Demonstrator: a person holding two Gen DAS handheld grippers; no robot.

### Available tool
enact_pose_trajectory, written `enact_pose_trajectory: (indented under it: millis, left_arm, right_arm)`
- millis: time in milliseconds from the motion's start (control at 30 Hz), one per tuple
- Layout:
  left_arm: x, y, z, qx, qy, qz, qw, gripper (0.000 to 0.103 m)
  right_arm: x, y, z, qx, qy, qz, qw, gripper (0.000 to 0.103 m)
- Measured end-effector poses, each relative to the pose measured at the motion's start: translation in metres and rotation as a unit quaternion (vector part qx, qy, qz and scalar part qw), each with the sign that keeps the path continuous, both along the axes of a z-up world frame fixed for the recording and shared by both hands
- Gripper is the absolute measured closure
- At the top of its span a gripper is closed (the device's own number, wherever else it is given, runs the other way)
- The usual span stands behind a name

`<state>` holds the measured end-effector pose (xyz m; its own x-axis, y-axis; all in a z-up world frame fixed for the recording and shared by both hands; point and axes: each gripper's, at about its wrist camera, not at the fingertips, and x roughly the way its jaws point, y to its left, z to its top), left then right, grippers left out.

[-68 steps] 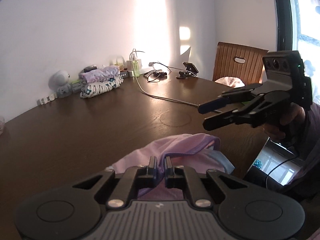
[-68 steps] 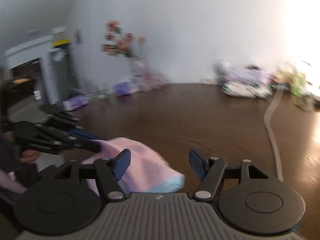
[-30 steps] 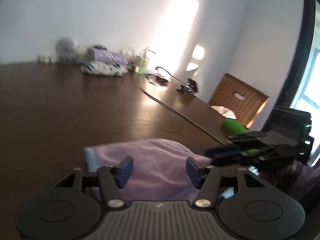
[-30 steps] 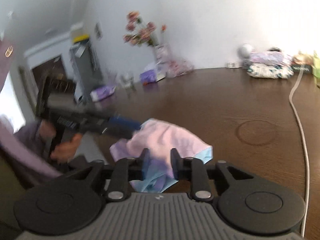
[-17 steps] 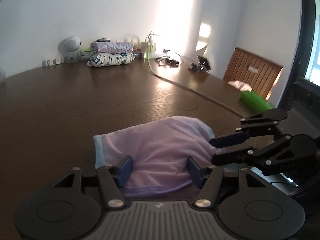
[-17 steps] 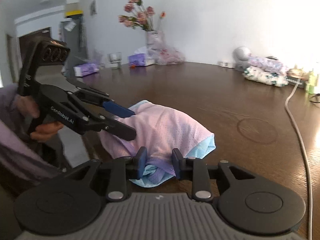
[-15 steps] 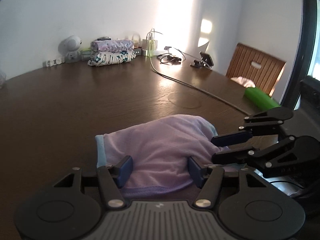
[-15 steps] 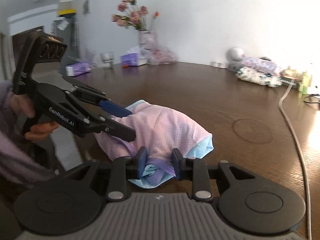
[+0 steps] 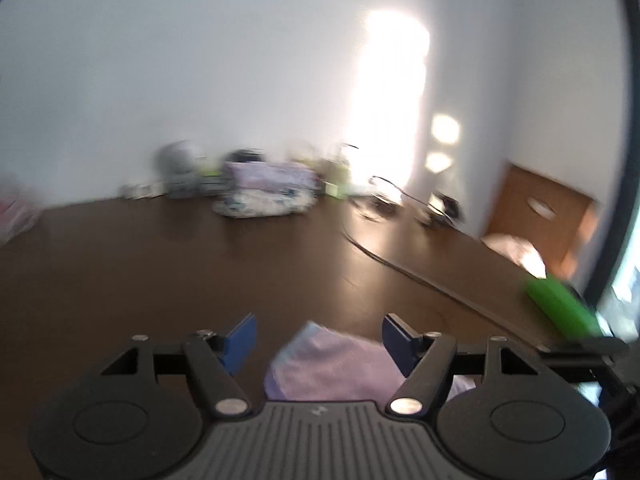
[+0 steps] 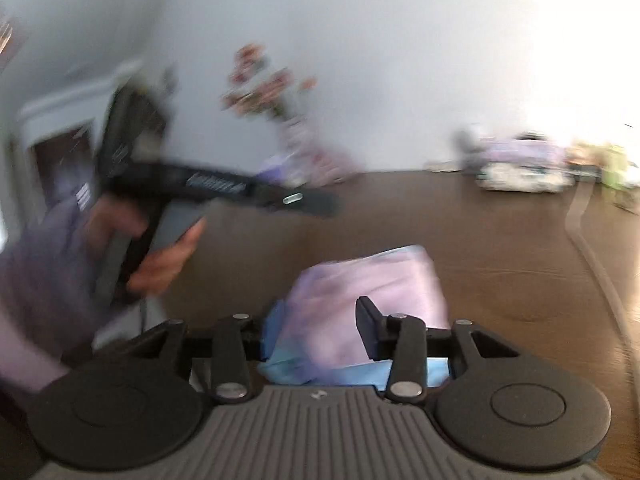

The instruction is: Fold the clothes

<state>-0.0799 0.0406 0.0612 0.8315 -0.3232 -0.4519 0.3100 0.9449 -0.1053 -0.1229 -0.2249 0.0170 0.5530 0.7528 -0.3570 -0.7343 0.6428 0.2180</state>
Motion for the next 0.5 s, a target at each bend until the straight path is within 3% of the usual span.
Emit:
enact_pose_trajectory:
  millis: [67,167,233,367,500]
  left_arm:
    - [0.011,-0.013,-0.011,0.019,0.023,0.011,0.9995,0.037]
    - [0.020,-0.028,-0.031,0.054,0.056,0.014,0.9969,0.041]
    - [0.024,-0.028,-0.040,0.052,0.085,0.020,0.9949,0.042]
    - [0.022,-0.026,-0.043,0.057,0.083,0.025,0.9946,0.037]
    - [0.019,-0.024,-0.049,0.062,0.080,0.024,0.9946,0.032]
  right_arm:
    - [0.011,-0.017,-0.002,0.002,0.014,-0.038,0.999,0.062]
    - [0.014,-0.018,-0.009,-0.070,-0.002,-0.065,0.995,0.063]
    - [0.012,-0.015,-0.013,-0.103,-0.018,-0.059,0.993,0.062]
    - [0.009,-0.004,-0.022,-0.141,-0.034,-0.035,0.989,0.063]
    - [0.020,0.001,-0.021,-0.129,-0.021,-0.050,0.990,0.063]
